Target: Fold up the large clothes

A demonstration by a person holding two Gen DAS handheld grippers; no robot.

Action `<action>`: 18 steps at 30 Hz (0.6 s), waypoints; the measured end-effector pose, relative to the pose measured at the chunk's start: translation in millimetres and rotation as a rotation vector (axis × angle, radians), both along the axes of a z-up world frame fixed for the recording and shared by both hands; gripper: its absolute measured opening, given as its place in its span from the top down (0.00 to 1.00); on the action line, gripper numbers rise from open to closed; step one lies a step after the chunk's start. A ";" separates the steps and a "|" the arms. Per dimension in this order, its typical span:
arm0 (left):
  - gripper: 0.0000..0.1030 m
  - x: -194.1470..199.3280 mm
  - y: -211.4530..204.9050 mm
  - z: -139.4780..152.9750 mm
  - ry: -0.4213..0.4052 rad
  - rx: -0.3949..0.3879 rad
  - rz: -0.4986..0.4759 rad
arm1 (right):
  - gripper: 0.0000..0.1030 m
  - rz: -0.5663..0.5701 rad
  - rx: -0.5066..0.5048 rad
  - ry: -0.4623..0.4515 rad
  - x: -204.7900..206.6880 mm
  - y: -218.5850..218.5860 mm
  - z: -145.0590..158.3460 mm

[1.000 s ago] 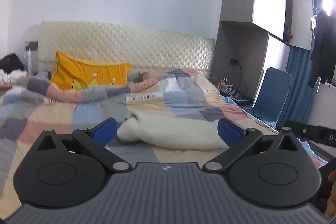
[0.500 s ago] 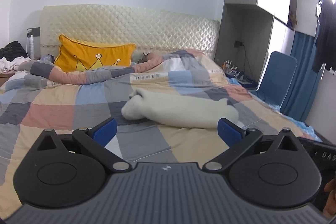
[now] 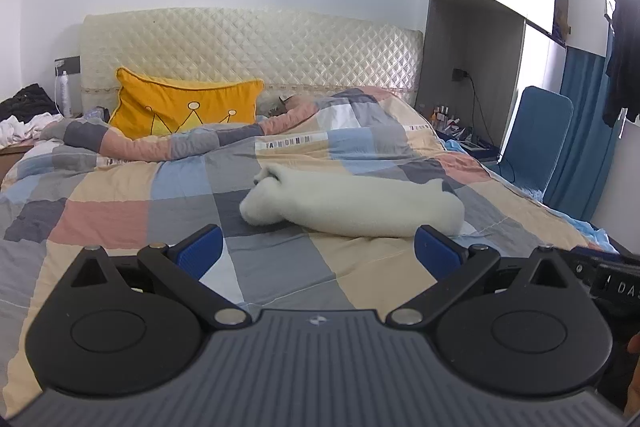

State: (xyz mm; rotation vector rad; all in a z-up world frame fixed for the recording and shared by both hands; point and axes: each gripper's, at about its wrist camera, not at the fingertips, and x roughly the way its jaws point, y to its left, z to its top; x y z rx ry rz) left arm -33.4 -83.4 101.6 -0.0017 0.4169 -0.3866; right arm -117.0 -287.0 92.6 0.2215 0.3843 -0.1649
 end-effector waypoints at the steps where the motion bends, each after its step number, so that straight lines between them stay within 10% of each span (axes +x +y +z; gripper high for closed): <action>1: 0.00 0.2 -0.8 -1.0 0.003 0.002 -0.002 | 0.48 -0.001 -0.012 -0.004 -0.5 1.3 1.2; 15: 0.00 10.5 -10.3 -9.1 0.029 0.040 0.004 | 0.48 -0.003 -0.023 0.014 5.0 1.5 -2.7; 18: 0.00 12.3 -9.1 -10.2 0.035 0.036 0.010 | 0.35 -0.003 -0.031 0.013 7.6 1.7 -1.3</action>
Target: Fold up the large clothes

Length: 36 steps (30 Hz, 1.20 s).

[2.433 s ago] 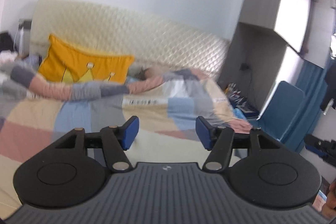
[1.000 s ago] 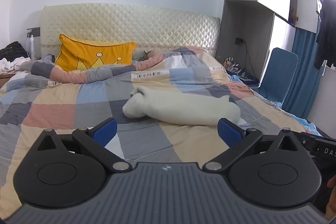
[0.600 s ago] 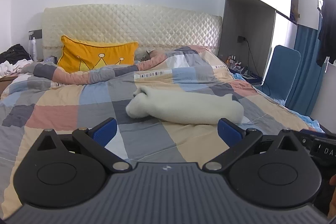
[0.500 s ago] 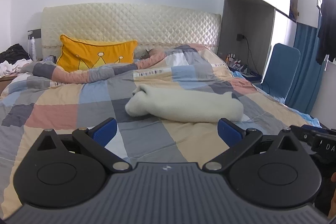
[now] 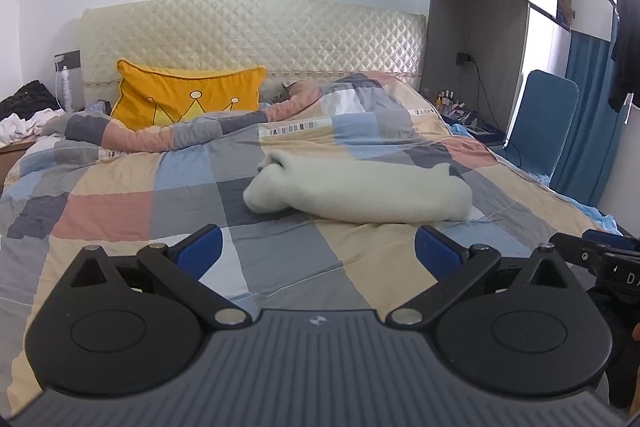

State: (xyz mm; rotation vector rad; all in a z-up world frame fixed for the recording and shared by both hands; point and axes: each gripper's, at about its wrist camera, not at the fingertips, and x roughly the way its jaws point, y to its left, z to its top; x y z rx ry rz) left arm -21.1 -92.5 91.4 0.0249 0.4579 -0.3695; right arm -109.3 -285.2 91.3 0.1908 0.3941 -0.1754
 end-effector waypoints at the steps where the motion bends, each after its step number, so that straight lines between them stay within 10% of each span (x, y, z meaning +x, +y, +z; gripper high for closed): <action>1: 0.00 -0.2 -0.2 -0.1 -0.003 0.007 0.003 | 0.35 0.000 -0.004 -0.004 0.2 0.5 0.7; 6: 0.00 0.5 -2.2 0.0 -0.004 0.024 0.010 | 0.33 -0.009 -0.004 -0.011 0.8 -1.6 3.9; 10: 0.00 1.7 -4.3 7.4 -0.020 0.034 0.012 | 0.00 -0.047 -0.031 -0.018 0.0 -1.1 6.1; 36: 0.00 -1.1 0.2 5.1 0.015 0.027 -0.009 | 0.00 -0.044 -0.026 0.043 7.8 3.4 3.1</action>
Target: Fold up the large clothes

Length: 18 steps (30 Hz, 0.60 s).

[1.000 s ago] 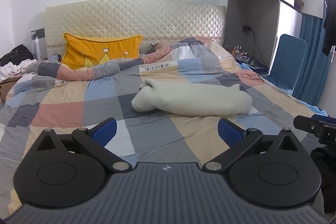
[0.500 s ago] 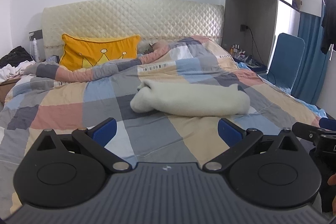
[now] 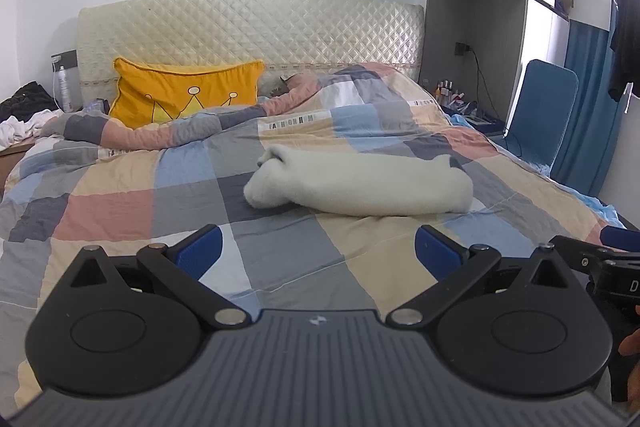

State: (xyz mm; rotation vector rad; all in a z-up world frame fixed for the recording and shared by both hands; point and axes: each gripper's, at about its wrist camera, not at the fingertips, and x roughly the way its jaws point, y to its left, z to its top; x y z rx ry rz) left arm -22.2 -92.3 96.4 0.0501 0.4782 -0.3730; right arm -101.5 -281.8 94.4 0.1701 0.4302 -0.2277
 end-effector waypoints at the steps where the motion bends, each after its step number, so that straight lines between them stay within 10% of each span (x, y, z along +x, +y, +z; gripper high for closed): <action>1: 0.00 1.7 0.4 0.5 0.000 0.000 0.000 | 0.00 0.005 0.002 0.003 1.1 -0.9 0.2; 18: 0.00 6.4 7.0 -1.5 0.024 -0.025 -0.003 | 0.00 -0.005 -0.041 -0.008 3.1 12.6 2.1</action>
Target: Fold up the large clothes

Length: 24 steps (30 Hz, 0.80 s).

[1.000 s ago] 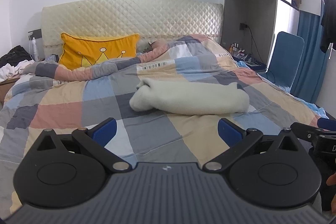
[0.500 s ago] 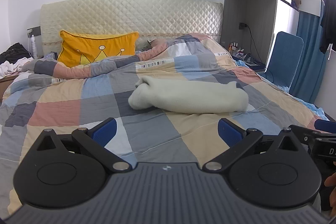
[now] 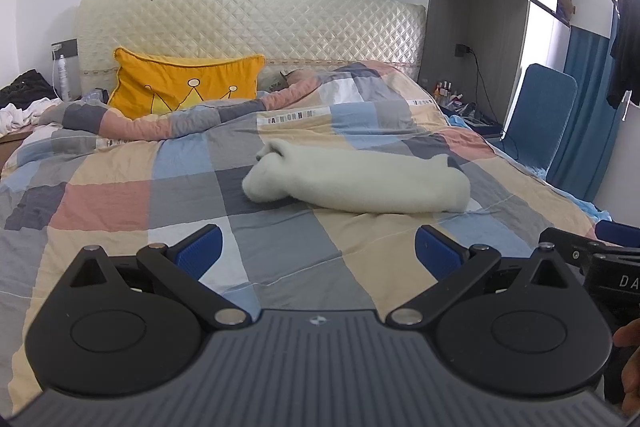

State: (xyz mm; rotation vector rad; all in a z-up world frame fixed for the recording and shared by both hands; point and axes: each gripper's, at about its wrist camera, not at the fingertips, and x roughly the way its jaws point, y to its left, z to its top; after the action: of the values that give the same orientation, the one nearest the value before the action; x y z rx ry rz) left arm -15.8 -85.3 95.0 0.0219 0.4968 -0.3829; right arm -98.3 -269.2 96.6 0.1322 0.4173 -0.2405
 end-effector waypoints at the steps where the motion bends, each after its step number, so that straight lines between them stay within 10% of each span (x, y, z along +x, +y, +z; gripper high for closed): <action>1: 0.00 0.0 0.1 -0.2 0.001 -0.002 0.001 | 0.00 -0.001 0.002 0.001 -0.6 0.5 -0.2; 24: 0.00 -10.3 -5.3 0.7 -0.003 -0.011 -0.023 | 0.00 -0.012 -0.015 0.011 -4.6 0.5 -2.0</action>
State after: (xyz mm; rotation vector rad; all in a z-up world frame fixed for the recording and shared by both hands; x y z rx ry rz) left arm -26.1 -90.5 95.6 0.0177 0.4922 -0.4077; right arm -102.9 -268.8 94.5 0.1192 0.4259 -0.2566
